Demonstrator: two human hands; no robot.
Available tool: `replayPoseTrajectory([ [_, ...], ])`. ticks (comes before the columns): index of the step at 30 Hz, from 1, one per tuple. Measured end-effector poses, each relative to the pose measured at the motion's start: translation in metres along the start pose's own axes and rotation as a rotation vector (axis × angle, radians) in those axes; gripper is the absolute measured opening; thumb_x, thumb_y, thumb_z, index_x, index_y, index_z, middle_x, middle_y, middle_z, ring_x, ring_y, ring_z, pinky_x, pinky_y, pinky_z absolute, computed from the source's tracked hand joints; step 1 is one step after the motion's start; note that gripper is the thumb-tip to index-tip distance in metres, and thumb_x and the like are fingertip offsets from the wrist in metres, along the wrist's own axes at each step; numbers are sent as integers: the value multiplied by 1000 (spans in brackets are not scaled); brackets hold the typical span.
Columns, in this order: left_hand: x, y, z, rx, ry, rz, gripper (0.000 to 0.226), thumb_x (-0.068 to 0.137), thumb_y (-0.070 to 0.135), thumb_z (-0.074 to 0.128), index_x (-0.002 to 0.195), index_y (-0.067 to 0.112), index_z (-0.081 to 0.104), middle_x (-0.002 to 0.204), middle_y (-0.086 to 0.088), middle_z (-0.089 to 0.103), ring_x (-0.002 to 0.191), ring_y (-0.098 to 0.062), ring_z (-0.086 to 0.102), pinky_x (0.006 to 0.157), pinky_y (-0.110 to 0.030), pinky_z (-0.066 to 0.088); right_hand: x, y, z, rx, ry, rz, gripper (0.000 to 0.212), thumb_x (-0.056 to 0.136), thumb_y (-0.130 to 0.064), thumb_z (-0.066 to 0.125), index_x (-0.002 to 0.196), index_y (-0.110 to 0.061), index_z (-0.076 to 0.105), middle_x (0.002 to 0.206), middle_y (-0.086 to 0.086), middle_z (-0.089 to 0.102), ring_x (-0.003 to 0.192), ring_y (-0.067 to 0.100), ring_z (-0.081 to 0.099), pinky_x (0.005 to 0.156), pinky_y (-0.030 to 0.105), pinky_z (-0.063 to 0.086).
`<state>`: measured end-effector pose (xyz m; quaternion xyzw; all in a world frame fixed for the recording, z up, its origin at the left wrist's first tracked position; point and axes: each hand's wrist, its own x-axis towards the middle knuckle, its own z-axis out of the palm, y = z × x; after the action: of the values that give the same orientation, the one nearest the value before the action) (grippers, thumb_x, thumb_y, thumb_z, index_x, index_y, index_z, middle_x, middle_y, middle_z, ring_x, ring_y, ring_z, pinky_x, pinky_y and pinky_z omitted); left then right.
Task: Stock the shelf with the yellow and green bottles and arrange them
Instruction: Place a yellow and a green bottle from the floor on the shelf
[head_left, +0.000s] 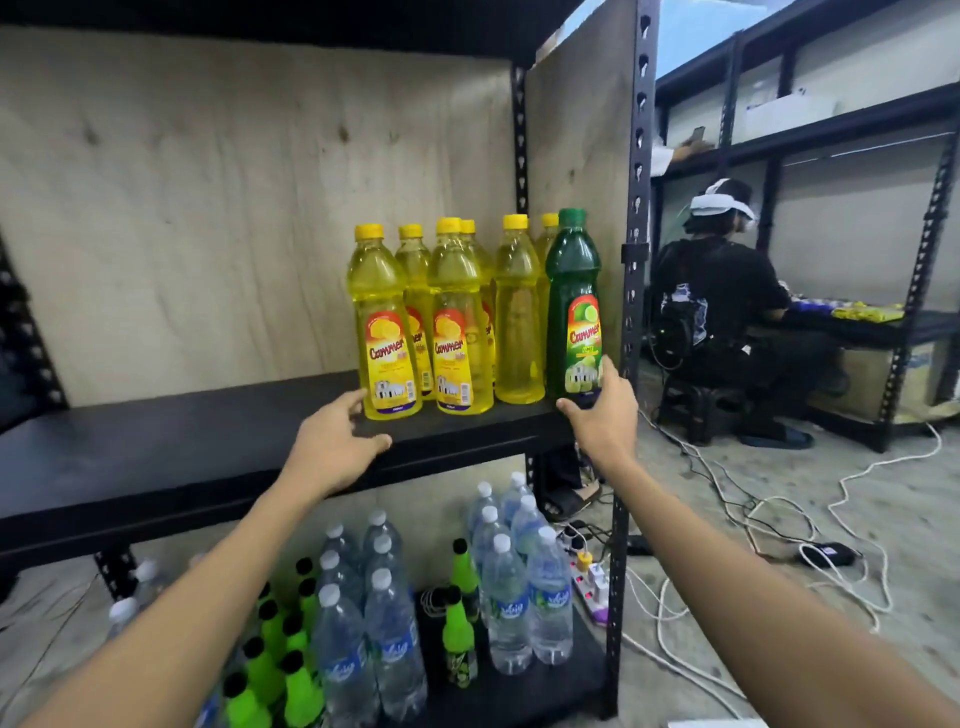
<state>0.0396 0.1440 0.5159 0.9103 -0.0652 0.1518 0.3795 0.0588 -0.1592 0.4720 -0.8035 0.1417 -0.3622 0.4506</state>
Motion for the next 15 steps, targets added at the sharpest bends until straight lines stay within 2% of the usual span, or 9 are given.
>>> replayPoseTrajectory([
  [3,-54,-3,9,-28,224,180,47,84,13,70,128,26,60,112,-1,61,92,-13,62,92,-29,51,-62,11,-1,27,36,-25,58,82,-15,76,135,-15,52,124,9,55,113,23,56,96,31,43],
  [5,-99,-17,38,-94,240,224,36,84,10,66,116,26,65,101,1,58,82,-12,61,83,-27,54,-117,38,7,8,-80,25,45,78,-13,73,121,-14,61,113,9,60,101,23,59,87,29,44],
  [7,-141,-41,82,-88,100,203,31,83,10,65,110,26,66,98,3,59,78,-10,63,78,-22,52,-176,86,23,-7,-266,220,36,71,-15,73,107,-14,67,100,8,65,91,25,63,79,32,48],
  [9,-172,-76,131,-56,-95,126,29,81,9,69,105,26,68,99,3,61,72,-8,63,76,-19,51,-232,147,42,-2,-419,526,27,65,-19,75,91,-18,70,93,7,70,88,26,67,78,33,52],
  [12,-196,-145,196,-19,-394,-106,29,81,7,70,100,29,69,102,2,66,73,-7,64,69,-10,48,-286,221,66,61,-528,930,10,80,-13,73,81,-10,64,85,13,69,71,24,61,64,30,48],
  [14,-196,-199,239,40,-512,-186,32,79,7,69,104,28,69,107,0,69,85,-14,67,79,-21,54,-303,261,84,38,-547,1143,19,84,-13,74,77,-6,58,66,9,57,51,18,52,52,26,44],
  [15,-197,-217,252,100,-556,-199,35,78,7,69,108,27,69,111,0,68,92,-16,67,85,-26,54,-308,273,87,21,-565,1224,20,85,-15,75,84,-4,59,68,7,54,50,16,51,49,26,44],
])
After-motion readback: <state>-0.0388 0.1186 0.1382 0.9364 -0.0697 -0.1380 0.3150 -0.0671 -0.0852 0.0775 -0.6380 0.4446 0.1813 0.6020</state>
